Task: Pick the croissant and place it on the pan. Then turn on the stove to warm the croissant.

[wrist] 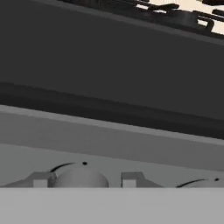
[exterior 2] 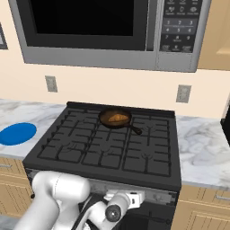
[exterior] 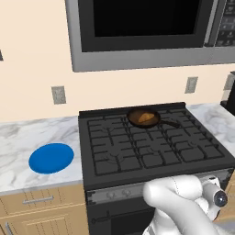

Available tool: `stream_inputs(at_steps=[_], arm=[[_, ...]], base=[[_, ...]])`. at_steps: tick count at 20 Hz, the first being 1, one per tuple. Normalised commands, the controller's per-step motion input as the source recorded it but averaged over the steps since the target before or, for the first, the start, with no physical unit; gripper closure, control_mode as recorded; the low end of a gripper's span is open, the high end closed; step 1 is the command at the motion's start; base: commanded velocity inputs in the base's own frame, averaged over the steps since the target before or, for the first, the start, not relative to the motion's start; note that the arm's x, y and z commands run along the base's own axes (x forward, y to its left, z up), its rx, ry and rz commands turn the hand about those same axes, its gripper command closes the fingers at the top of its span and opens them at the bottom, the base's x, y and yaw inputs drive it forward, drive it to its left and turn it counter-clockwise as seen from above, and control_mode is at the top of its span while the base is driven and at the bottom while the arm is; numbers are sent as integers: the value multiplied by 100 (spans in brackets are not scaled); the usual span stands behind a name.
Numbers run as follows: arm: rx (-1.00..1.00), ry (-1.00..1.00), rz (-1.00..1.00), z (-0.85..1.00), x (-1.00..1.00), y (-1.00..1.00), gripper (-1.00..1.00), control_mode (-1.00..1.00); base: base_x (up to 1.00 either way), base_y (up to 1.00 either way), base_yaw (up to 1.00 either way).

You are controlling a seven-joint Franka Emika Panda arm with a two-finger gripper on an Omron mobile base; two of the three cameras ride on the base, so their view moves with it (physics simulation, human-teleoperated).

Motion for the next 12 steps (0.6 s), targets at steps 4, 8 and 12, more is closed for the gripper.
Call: stream_inputs(at_steps=[4,8,12], arm=[[-85,-17,57,-54,0,0,100,-100],[-88,-6,54,-75,0,0,100,-100],[-83,-8,54,-67,0,0,100,-100]], base=[[0,0,0],[0,0,0],[0,0,0]])
